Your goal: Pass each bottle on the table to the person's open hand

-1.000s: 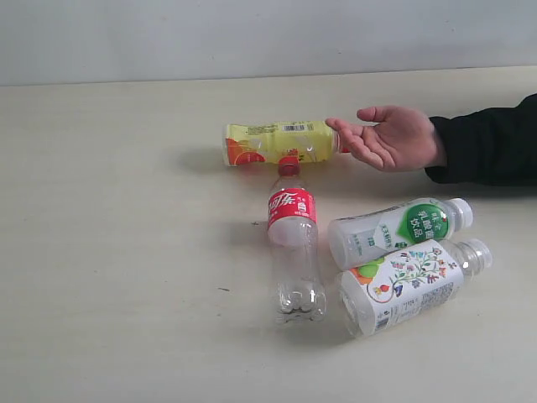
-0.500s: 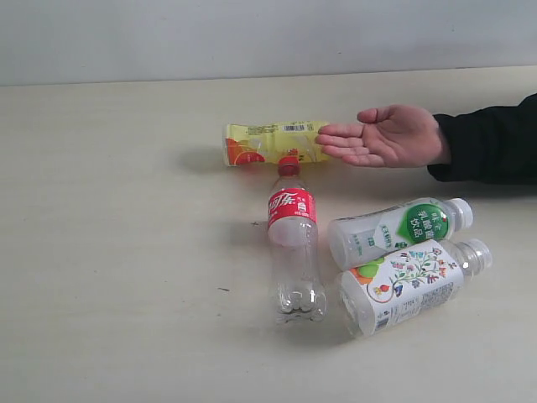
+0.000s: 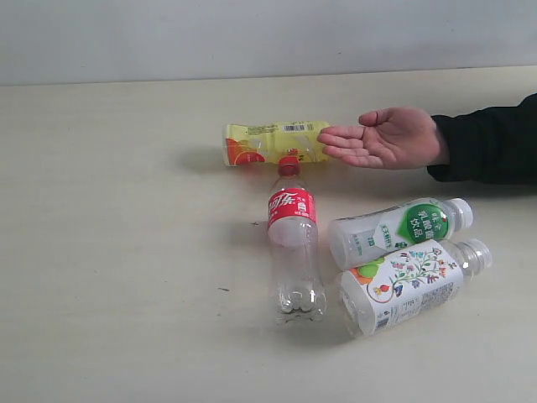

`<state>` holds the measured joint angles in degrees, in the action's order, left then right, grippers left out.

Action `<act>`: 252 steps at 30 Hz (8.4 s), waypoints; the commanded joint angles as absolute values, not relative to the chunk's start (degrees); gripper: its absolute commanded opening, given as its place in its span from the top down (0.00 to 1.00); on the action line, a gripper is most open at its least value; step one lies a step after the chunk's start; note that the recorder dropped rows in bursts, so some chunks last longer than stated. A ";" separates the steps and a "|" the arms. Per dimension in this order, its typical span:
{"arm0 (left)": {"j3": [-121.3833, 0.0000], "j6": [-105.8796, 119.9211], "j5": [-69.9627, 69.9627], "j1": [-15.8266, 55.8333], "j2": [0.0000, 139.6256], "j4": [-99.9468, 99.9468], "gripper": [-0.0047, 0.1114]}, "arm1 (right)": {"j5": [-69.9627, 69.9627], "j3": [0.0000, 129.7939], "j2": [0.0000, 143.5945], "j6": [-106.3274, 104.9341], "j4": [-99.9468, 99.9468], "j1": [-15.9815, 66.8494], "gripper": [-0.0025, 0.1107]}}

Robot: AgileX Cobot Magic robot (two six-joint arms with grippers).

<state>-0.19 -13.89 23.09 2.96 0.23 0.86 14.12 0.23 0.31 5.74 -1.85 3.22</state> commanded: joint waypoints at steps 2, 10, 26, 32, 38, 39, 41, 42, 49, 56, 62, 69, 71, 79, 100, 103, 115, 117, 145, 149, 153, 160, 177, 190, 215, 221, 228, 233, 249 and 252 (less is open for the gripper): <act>0.00 -13.99 23.04 2.82 0.00 0.68 0.96 | 13.50 0.00 0.00 5.81 -1.85 2.87 0.98; 0.00 -9.50 12.90 2.82 0.00 8.98 0.96 | 13.50 0.00 0.00 5.81 -1.85 2.87 0.98; 0.00 -43.95 -5.66 2.82 0.00 -1.58 0.96 | 13.61 0.00 0.00 5.81 -1.85 2.87 0.98; -2.41 -62.62 -27.70 2.82 0.00 -1.20 0.96 | 13.61 0.00 0.00 5.81 -1.85 2.87 0.98; -26.37 -49.23 -15.59 2.82 14.37 -0.69 0.96 | 13.61 0.00 0.00 5.81 -1.85 2.87 0.98; -31.13 -44.64 -10.57 2.82 18.33 -0.51 0.96 | 13.61 0.00 0.00 5.81 -1.85 2.87 0.98; -39.73 -36.45 1.97 2.82 26.85 0.00 0.96 | 13.61 0.00 0.00 5.81 -1.85 2.87 0.98; -48.36 -28.54 17.70 2.82 35.75 0.00 0.96 | 13.61 0.00 0.00 5.81 -1.85 2.87 0.98; -67.51 -6.22 65.21 8.80 70.09 -10.93 0.96 | 13.61 0.00 0.00 5.81 -1.85 2.87 0.98; -68.39 -26.15 66.68 34.51 88.01 7.30 0.96 | 13.61 0.00 0.00 5.81 -1.85 2.87 0.98; -78.27 -30.08 63.45 47.28 101.82 7.18 0.96 | 13.61 0.00 0.00 5.81 -1.85 2.87 0.98; -88.04 -30.14 59.34 48.73 110.20 2.67 0.96 | 13.61 0.00 0.00 5.81 -1.85 2.87 0.98; -88.86 -30.03 58.65 48.73 111.96 2.23 0.92 | 13.61 0.00 0.00 5.81 -1.85 2.87 0.98; -89.62 -28.32 53.19 48.73 116.23 -0.58 0.43 | 13.61 0.00 0.00 5.81 -1.85 2.87 0.98; -89.62 -28.09 49.63 48.73 118.66 -0.58 0.30 | 13.58 0.00 0.00 5.81 -1.85 2.87 0.98; -89.62 -28.09 49.63 48.73 118.66 -0.58 0.30 | 13.58 0.00 0.00 5.81 -1.85 2.87 0.98; -86.66 -28.09 49.60 48.73 118.66 -0.58 0.30 | 13.58 0.00 0.00 5.81 -1.85 2.87 0.98; -86.66 -28.09 49.25 48.73 118.66 -0.76 0.30 | 13.58 0.00 0.00 5.81 -1.85 2.87 0.98; -86.66 -27.95 47.20 48.73 120.48 -3.57 0.30 | 13.58 0.00 0.00 5.81 -1.85 2.87 0.98; -86.66 -27.49 46.72 48.73 121.96 -3.57 0.30 | 13.58 0.00 0.00 5.81 -1.85 2.87 0.98; -86.66 -27.49 46.17 48.73 122.73 -3.57 0.30 | 13.58 0.00 0.00 5.81 -1.85 2.87 0.98; -86.66 -27.49 46.28 48.73 122.70 -3.57 0.30 | 13.66 0.00 0.00 5.81 -1.85 2.87 0.98; -86.66 -28.05 47.81 48.73 122.70 -3.69 0.61 | 13.66 0.00 0.00 5.81 -1.85 2.87 0.98; -86.66 -28.35 48.31 48.73 120.29 -3.55 0.96 | 13.66 0.00 0.00 5.81 -1.85 2.87 0.98; -98.13 -30.47 33.63 48.73 114.07 -17.90 0.96 | 13.66 0.00 0.00 5.81 -1.85 2.87 0.98; -98.13 -30.47 21.04 48.73 118.02 -27.47 0.96 | 13.66 0.00 0.00 5.81 -1.85 2.87 0.98; -98.13 -30.31 13.89 48.50 123.18 -32.44 0.96 | 13.66 0.00 0.00 5.81 -1.85 2.87 0.98; -98.13 -30.31 12.09 48.50 126.00 -35.16 0.96 | 13.66 0.00 0.00 5.81 -1.85 2.87 0.98; -98.13 -30.65 7.67 48.45 130.63 -35.17 0.96 | 13.51 0.00 0.00 5.81 -1.85 2.87 0.98; -98.13 -30.65 7.67 48.45 130.67 -35.17 0.95 | 13.51 0.00 0.00 5.81 -1.85 2.87 0.98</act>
